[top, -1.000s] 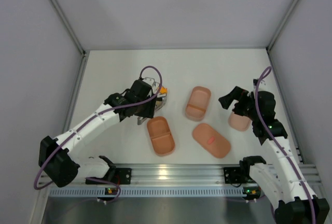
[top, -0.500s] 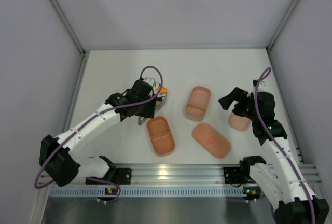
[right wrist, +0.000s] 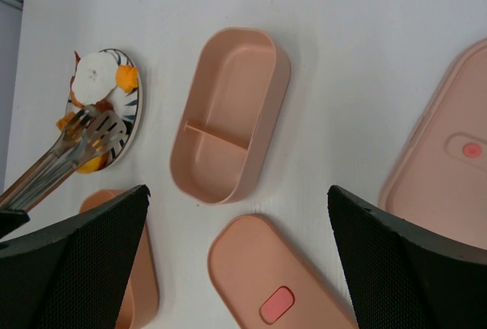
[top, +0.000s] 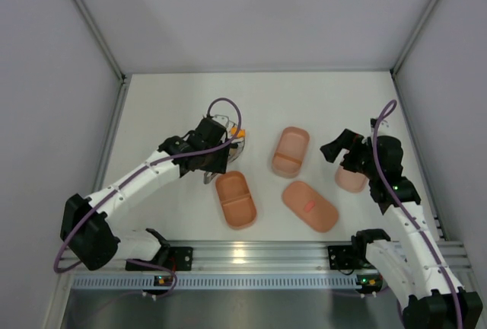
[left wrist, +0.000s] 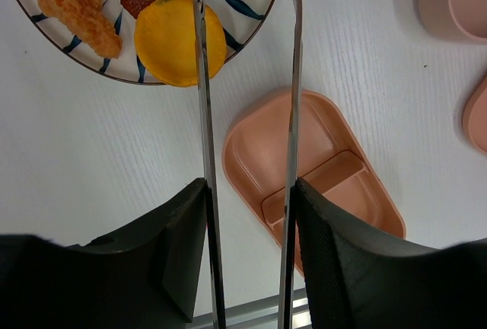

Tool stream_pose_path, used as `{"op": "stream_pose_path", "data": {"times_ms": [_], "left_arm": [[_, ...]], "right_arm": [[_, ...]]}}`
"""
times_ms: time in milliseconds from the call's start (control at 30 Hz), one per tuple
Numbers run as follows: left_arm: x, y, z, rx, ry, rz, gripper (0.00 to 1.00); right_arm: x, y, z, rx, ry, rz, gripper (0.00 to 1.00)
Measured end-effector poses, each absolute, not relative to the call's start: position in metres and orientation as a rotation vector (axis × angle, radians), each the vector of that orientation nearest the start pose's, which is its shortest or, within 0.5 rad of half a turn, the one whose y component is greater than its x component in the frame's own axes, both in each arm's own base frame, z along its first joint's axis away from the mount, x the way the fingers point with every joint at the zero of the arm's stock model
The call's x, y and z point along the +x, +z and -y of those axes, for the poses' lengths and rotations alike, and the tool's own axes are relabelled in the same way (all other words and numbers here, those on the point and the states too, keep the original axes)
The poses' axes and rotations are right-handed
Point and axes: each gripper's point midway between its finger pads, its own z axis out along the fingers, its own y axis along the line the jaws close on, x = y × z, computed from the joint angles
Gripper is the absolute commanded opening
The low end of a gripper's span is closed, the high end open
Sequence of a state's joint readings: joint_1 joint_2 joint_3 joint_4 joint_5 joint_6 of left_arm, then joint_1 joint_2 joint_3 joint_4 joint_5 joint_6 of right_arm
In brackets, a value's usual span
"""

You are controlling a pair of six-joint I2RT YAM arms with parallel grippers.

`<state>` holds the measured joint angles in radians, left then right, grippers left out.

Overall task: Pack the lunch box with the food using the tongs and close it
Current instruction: Pick up the fake food from the plate.

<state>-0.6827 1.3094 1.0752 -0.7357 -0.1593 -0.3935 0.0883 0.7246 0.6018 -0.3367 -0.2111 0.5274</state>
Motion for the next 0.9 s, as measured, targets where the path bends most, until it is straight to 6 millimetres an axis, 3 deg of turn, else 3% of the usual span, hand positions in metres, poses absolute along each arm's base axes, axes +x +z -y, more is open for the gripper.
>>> {"op": "stream_pose_path", "data": {"times_ms": [900], "left_arm": [[0.253,0.1453,0.1828,0.291,-0.192,-2.507,0.3]], "right_arm": [[0.2669,0.1787,-0.0811,0.318,0.598,-2.048,1.0]]}}
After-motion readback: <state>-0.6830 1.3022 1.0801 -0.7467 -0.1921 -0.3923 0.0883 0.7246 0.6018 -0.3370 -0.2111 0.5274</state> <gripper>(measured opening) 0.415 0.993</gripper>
